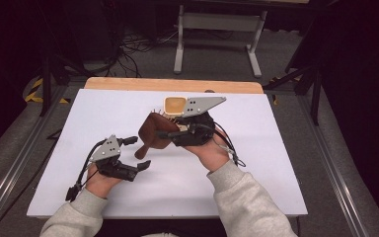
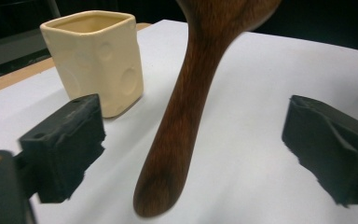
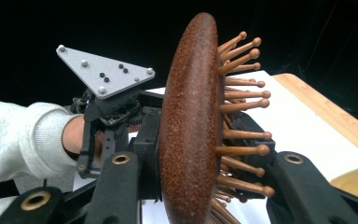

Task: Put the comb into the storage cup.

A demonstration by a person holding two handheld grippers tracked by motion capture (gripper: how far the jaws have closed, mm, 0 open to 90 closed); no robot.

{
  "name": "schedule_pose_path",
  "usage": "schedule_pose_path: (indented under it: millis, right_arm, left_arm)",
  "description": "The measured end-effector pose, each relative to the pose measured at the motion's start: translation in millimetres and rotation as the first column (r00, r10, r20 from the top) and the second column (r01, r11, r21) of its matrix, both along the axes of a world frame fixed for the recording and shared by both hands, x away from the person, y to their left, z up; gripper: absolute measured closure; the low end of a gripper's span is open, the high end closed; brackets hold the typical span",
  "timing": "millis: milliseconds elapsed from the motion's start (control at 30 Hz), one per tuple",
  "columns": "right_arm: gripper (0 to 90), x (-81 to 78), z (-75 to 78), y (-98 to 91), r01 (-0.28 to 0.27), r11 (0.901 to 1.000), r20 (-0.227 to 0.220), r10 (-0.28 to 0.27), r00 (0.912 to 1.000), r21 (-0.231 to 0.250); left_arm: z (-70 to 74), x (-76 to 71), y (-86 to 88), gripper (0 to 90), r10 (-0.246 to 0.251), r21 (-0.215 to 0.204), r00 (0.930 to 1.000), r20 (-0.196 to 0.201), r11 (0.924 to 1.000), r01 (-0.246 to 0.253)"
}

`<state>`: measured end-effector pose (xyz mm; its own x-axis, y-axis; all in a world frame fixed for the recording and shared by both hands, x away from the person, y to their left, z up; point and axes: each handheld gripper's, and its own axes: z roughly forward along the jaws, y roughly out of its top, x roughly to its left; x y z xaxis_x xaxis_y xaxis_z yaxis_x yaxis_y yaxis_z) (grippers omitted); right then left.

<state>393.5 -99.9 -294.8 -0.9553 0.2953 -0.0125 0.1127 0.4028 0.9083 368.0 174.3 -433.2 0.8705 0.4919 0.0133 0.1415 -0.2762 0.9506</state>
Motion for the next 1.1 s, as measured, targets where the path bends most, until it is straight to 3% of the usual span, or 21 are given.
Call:
schedule_pose_path:
  millis: [200,600,800,1100]
  right_arm:
    - [59.9,2.2,13.2,-4.4,0.015,0.9998,0.023,-0.015,0.9996,-0.011]
    - [59.6,11.3,33.4,-10.6,0.052,0.9984,0.053,-0.05,0.9973,-0.023]
    - [59.4,15.3,43.3,-12.9,0.068,0.9973,0.073,-0.066,0.9951,-0.026]
    - [59.1,22.6,55.2,-14.5,0.093,0.995,0.093,-0.089,0.9917,-0.036]
  left_arm:
    - [1.4,-4.3,10.9,0.6,0.001,-0.003,0.9999,-0.015,1.0,-0.001]
    - [-0.4,-11.5,34.6,0.2,0.044,0.019,0.9989,-0.018,0.9988,-0.044]
    - [-4.7,-13.6,44.4,0.2,0.043,0.003,0.9985,-0.033,0.9991,-0.043]
    - [-10.5,-17.8,54.7,0.2,0.058,-0.009,0.9981,-0.023,0.9983,-0.058]
